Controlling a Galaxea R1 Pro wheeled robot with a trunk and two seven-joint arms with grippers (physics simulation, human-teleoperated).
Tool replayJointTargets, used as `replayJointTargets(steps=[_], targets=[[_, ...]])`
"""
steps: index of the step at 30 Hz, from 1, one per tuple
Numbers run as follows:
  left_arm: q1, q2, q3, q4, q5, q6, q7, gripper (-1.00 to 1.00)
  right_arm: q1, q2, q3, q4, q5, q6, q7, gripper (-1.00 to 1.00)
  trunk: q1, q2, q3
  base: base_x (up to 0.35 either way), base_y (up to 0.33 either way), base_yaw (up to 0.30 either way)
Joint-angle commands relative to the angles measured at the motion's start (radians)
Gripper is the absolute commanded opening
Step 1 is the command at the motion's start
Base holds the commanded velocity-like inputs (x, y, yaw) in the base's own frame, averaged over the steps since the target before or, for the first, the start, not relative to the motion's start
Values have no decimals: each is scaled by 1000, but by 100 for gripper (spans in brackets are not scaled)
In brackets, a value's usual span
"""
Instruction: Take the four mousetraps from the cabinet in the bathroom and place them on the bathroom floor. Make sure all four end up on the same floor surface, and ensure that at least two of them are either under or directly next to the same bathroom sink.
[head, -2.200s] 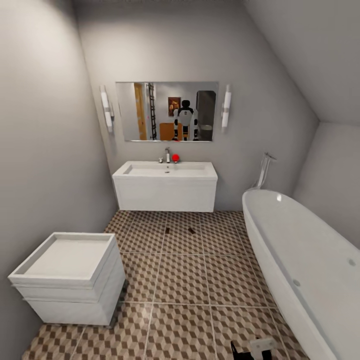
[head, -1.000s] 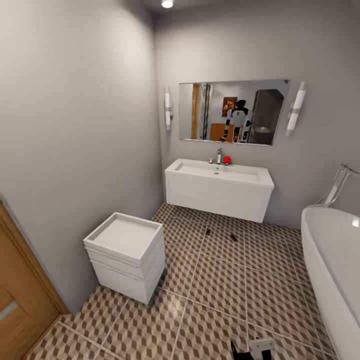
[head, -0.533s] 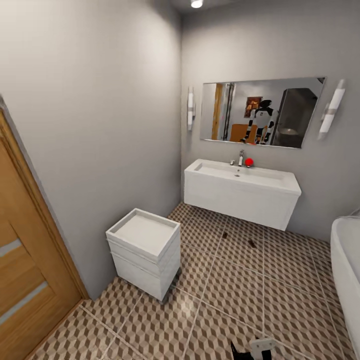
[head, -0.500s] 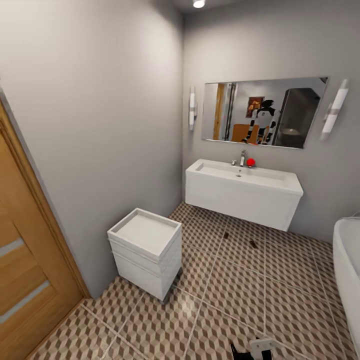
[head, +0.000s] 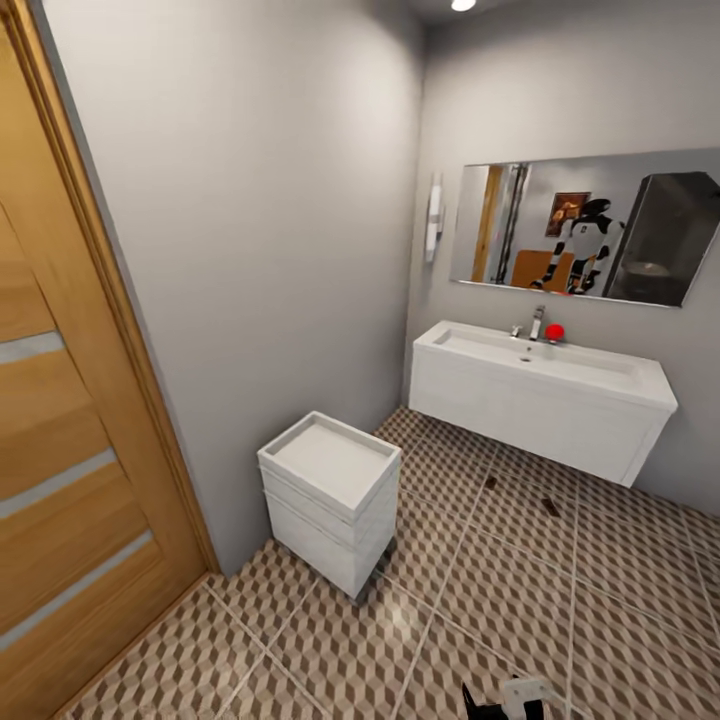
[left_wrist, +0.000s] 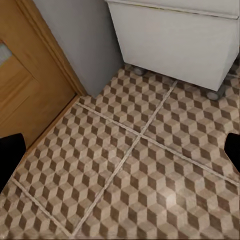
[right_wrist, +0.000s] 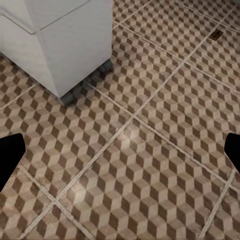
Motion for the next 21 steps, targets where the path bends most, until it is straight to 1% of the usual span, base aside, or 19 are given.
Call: replayJointTargets(steps=[1, 3, 5, 9, 13, 21], targets=[[-1, 4, -10, 4, 6, 3, 2, 100, -1, 0, 4, 1, 0, -3, 0, 100, 1, -2, -2, 0, 0, 286], [0, 18, -9, 4, 6, 33, 2, 100, -1, 0, 4, 1, 0, -3, 0, 100, 1, -2, -2, 0, 0, 286], [1, 24, -9, 4, 6, 59, 1, 100, -1, 0, 4, 1, 0, -3, 0, 100, 1, -2, -2, 0, 0, 286], [2, 29, -10, 4, 6, 110, 0, 100, -1, 1, 4, 1, 0, -3, 0, 100, 1, -2, -2, 0, 0, 286], [2, 29, -10, 4, 5, 155, -1, 100, -1, 1, 4, 1, 0, -3, 0, 100, 1, -2, -2, 0, 0, 286], [2, 29, -10, 4, 5, 179, -2, 100, -1, 2, 4, 1, 0, -3, 0, 100, 1, -2, -2, 0, 0, 286]])
